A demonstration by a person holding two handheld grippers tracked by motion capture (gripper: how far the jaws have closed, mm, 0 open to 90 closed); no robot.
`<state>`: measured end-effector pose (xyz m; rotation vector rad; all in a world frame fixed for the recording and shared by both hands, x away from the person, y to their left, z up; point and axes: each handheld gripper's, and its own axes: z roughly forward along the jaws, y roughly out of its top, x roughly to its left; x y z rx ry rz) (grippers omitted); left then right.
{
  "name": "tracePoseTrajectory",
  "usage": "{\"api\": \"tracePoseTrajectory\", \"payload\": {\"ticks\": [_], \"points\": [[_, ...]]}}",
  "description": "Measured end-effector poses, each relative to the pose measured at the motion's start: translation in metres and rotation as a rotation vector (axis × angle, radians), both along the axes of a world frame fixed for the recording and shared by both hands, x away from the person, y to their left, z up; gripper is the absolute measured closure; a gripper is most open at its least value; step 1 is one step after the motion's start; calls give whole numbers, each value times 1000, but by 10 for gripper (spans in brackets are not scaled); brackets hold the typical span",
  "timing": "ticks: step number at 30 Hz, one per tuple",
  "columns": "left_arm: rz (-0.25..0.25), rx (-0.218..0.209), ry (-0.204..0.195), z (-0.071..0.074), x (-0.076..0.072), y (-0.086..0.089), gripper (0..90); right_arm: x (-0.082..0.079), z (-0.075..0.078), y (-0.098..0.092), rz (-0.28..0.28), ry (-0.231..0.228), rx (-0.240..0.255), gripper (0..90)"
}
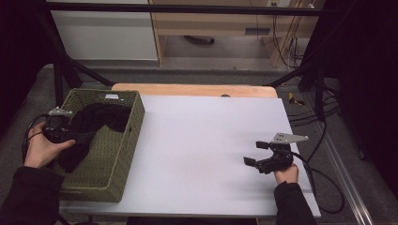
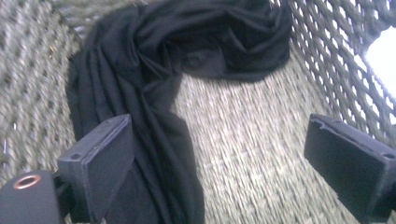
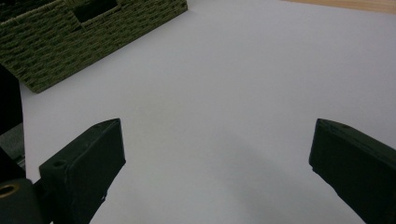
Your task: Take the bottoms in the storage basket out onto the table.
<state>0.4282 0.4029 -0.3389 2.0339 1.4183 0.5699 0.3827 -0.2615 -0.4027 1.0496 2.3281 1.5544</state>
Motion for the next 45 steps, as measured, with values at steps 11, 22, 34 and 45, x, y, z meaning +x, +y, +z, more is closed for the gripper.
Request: {"api": "tracePoseTrajectory", "payload": {"ticks": [11, 22, 34, 45], "points": [[58, 13, 29, -21, 24, 3, 63, 0, 1, 0, -1, 1, 1, 40], [133, 14, 64, -47, 34, 17, 234, 0, 0, -1, -1, 1, 0, 40], [158, 88, 100, -64, 34, 26, 389, -1, 1, -2, -3, -3, 3, 40], [160, 101, 113, -65, 30, 30, 688, -1, 1, -2, -3, 0, 1, 40]]}}
